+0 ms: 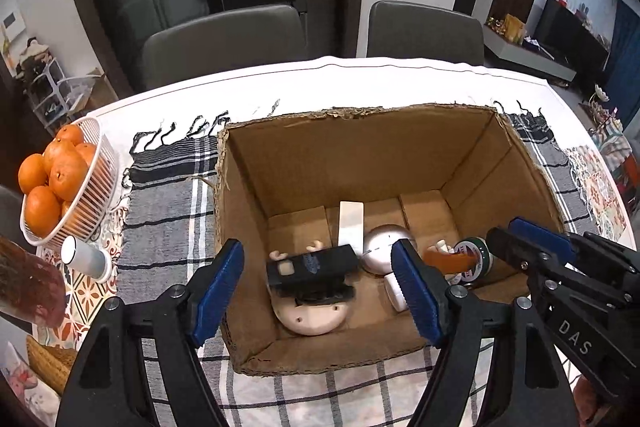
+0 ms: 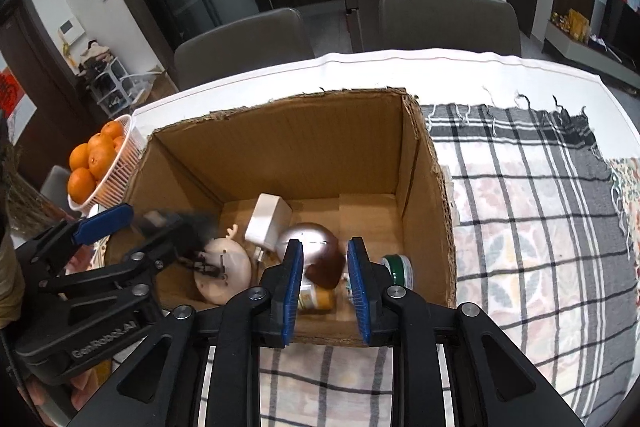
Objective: Organize rigid objects
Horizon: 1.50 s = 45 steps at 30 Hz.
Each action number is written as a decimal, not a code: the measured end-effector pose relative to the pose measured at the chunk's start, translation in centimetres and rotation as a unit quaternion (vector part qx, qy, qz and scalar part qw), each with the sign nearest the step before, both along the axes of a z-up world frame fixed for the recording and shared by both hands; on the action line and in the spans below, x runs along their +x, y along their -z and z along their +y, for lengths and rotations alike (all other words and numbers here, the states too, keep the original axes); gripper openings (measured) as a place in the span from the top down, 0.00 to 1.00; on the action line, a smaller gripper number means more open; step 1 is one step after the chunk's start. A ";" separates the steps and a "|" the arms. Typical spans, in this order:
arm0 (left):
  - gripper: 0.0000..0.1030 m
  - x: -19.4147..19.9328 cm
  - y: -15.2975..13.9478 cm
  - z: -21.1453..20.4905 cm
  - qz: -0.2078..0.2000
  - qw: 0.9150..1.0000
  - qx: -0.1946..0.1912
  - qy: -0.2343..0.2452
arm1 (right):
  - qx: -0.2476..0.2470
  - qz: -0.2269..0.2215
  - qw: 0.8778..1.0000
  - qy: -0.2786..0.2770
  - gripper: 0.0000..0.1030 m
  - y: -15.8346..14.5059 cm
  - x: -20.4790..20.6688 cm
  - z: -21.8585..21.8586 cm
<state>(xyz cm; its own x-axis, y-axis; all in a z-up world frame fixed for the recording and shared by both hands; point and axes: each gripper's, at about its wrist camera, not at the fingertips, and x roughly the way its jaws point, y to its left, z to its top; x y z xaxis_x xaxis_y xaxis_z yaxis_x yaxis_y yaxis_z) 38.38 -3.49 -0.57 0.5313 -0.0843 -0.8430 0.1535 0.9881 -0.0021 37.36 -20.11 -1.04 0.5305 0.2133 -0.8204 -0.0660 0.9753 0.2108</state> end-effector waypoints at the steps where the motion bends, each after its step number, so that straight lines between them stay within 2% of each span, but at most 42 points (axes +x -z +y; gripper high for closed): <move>1: 0.26 -0.1 -0.1 0.0 -0.003 1.000 0.001 0.000 | -0.001 -0.001 1.000 0.003 0.76 0.0 -0.1 -0.1; 6: 0.21 -1.7 -1.4 0.2 -0.026 1.000 0.002 -0.008 | -0.001 -0.013 1.000 0.009 0.76 -0.7 -1.1 -0.3; 14: 0.09 -6.6 -4.5 1.0 -0.093 0.995 0.007 -0.021 | -0.004 -0.067 0.997 0.030 0.73 -3.6 -5.5 -0.2; 23: 0.03 -13.0 -6.9 2.0 -0.150 0.988 0.005 -0.047 | -0.026 -0.124 0.990 0.061 0.48 -6.7 -11.3 -0.3; 25: 0.00 -14.4 -7.3 2.1 -0.161 0.986 0.005 -0.049 | -0.027 -0.136 0.988 0.069 0.46 -7.3 -12.8 -0.5; 28: 0.00 -16.9 -7.9 2.3 -0.182 0.981 0.010 -0.058 | -0.034 -0.156 0.984 0.077 0.38 -7.9 -14.9 -0.6; 38: 0.00 -23.1 -8.7 3.1 -0.223 0.971 0.017 -0.079 | -0.048 -0.202 0.974 0.092 0.30 -8.7 -21.0 -0.1; 45: 0.00 -26.2 -8.1 3.2 -0.231 0.969 0.006 -0.084 | -0.058 -0.218 0.969 0.101 0.27 -8.7 -24.3 0.1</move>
